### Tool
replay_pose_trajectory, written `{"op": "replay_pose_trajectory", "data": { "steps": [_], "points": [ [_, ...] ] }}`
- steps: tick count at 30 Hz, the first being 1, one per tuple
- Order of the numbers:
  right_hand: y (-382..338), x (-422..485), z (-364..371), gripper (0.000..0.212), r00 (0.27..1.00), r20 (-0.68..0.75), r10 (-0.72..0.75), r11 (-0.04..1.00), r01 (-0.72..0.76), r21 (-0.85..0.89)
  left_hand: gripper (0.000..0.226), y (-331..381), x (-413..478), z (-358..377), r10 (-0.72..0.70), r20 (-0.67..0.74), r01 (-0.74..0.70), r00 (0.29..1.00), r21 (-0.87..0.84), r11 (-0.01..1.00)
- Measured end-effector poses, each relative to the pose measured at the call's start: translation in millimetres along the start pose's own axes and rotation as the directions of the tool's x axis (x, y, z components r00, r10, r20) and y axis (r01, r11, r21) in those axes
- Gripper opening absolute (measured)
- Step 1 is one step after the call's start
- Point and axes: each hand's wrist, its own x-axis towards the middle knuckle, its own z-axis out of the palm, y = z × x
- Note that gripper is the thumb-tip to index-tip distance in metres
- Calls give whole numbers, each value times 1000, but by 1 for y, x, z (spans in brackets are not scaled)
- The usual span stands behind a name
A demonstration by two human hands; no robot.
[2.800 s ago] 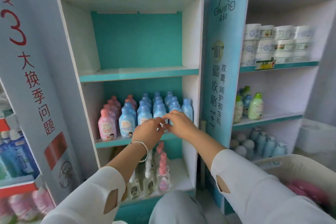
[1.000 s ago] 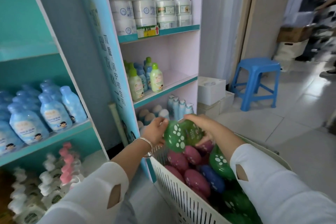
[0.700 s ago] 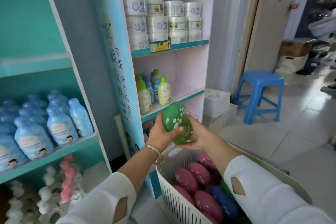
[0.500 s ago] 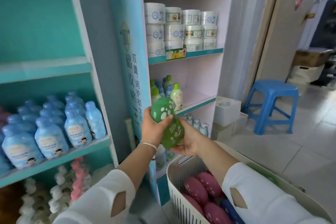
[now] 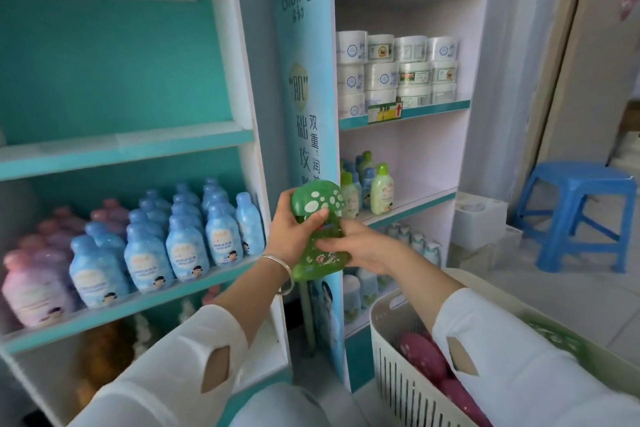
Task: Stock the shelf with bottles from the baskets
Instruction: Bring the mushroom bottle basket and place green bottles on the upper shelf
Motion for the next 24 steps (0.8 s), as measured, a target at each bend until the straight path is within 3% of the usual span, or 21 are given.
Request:
{"op": "replay_pose_trajectory", "data": {
  "steps": [7,14,18,24],
  "points": [
    [6,-13,39,41,985,-156,-76,996,81,26,52,2,-17,-21,19,28,-20,999,37,999],
    [-10,-26,58,35,963,-234,-135,991,131,-33,62,10,-30,-44,-36,99,33,994,28,999],
    [-36,-8,100,23,968,-152,-199,980,193,-55,52,30,-30,-95,-47,37,46,998,18,999],
    [-120,42,178,27,938,35,-344,933,346,-96,44,89,-18,-201,116,-144,-104,983,93,990]
  ]
}}
